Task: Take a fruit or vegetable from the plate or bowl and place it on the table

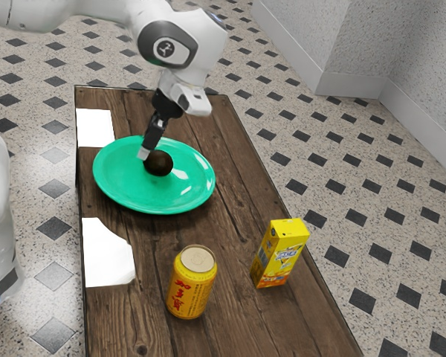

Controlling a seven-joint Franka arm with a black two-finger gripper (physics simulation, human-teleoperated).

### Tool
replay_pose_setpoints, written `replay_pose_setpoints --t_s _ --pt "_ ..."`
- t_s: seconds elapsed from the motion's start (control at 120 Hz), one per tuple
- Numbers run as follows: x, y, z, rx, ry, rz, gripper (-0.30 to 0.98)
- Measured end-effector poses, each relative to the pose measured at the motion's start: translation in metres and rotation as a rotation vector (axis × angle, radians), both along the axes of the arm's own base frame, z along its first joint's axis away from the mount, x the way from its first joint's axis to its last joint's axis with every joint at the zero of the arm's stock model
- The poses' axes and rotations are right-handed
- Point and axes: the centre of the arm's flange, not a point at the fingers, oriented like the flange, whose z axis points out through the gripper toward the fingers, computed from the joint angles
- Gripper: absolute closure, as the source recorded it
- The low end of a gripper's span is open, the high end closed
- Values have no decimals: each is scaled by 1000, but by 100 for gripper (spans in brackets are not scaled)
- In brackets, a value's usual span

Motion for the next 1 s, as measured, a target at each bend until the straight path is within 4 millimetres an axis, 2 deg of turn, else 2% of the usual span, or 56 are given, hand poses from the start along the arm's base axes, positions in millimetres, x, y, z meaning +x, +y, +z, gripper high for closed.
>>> replay_pose_setpoints --t_s 0.083,0.15,0.25,0.317,0.367,0.467,0.65,0.875,1.0 --pt "-33 -8 17 -7 -50 -38 2" --pt "-41 -4 24 -21 -99 -58 2" --pt "-26 20 8 -89 -134 -97 2" --pt "-11 29 -10 -106 -131 -110 2" --pt "0 42 -26 -125 -119 -97 2" --pt "13 52 -42 -111 -120 -99 2" --pt "20 65 -46 -74 -151 -113 2" --pt "27 68 -61 -64 -149 -134 2" --pt "29 69 -63 -63 -161 -139 2"
